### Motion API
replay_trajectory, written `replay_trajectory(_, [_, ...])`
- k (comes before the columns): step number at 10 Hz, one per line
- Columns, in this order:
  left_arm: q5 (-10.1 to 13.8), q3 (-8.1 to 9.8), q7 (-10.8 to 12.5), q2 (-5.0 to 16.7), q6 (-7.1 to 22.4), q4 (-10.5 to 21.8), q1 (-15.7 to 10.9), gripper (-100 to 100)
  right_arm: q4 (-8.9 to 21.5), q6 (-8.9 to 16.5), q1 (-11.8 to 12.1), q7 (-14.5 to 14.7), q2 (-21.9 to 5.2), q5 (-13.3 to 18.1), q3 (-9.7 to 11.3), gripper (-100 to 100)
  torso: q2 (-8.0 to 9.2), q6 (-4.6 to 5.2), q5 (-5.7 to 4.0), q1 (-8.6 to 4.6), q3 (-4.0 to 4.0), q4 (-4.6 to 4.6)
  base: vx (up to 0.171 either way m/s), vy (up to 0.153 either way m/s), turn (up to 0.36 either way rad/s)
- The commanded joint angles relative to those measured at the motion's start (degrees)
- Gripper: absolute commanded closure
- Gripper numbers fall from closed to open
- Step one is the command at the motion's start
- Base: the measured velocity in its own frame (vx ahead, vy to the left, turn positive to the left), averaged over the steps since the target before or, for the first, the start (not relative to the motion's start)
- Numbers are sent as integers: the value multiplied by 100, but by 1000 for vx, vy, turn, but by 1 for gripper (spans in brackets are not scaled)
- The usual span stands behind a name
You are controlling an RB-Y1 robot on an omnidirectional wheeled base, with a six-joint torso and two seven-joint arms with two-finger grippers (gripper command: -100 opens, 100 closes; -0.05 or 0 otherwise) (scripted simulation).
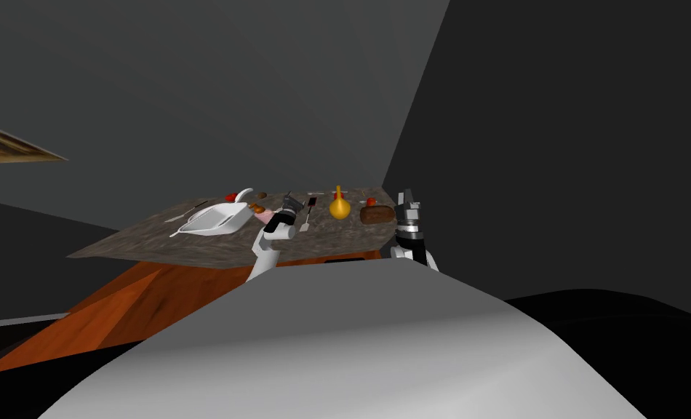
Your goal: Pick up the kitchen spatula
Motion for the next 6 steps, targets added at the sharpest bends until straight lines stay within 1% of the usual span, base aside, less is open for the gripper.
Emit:
replay_trajectory(1, [0, 0, 0, 0, 0, 0, 0, -100, 0, 0, 0, 0, 0, 0, 0, 0, 0, 0, 0, 0, 0, 0, 11, -13, -38])
replay_trajectory(4, [0, 0, 0, 0, 0, 0, 0, -100, 0, 0, 0, 0, 0, 0, 0, 0, -2, 0, -1, -2, -1, -1, -2, 2, 6])
replay_trajectory(5, [15, 47, 129, 91, 206, 71, -72, -100, 0, 0, 0, 0, 0, 0, 0, 0, 0, -1, 0, 1, 0, 0, 10, -8, -29])
replay_trajectory(6, [23, 70, 189, 134, 304, 103, -104, -100, 0, 0, 0, 0, 0, 0, 0, 0, -4, 1, -1, -3, -2, -1, 14, -17, -50])
